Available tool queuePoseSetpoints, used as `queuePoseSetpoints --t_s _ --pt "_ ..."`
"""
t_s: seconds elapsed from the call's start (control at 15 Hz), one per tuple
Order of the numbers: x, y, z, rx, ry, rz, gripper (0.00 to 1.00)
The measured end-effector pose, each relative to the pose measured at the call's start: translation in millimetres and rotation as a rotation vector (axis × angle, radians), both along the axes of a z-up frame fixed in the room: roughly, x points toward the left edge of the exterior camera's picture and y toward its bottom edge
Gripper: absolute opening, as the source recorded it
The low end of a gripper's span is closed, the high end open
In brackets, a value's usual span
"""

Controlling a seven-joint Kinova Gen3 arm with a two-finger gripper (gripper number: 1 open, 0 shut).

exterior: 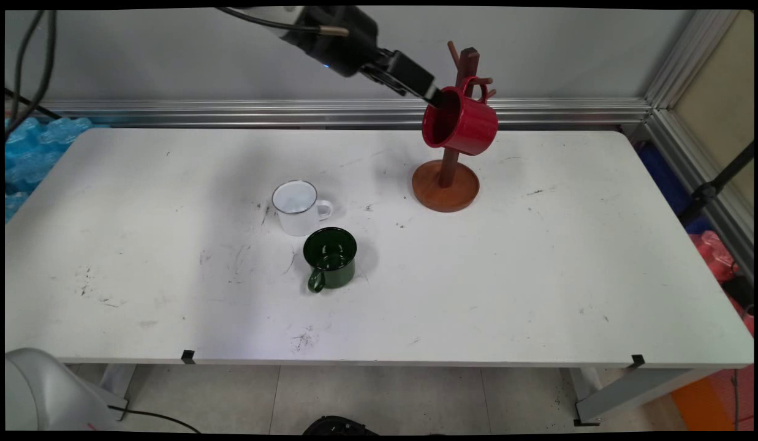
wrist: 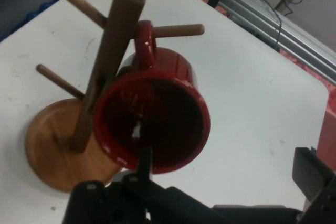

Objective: Pick up the red mug from the rack

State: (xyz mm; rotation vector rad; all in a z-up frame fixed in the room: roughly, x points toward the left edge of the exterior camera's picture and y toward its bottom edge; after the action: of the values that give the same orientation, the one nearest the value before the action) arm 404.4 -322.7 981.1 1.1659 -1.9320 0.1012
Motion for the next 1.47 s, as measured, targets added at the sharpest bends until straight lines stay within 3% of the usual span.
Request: queuePoseSetpoints --t_s 0.8,1.47 --pt "-58.8 -33.4 -40.2 0.061 0.046 0.066 1.0" --pt "-78.7 -48.1 -59.2 0.074 0.067 0.085 1.0"
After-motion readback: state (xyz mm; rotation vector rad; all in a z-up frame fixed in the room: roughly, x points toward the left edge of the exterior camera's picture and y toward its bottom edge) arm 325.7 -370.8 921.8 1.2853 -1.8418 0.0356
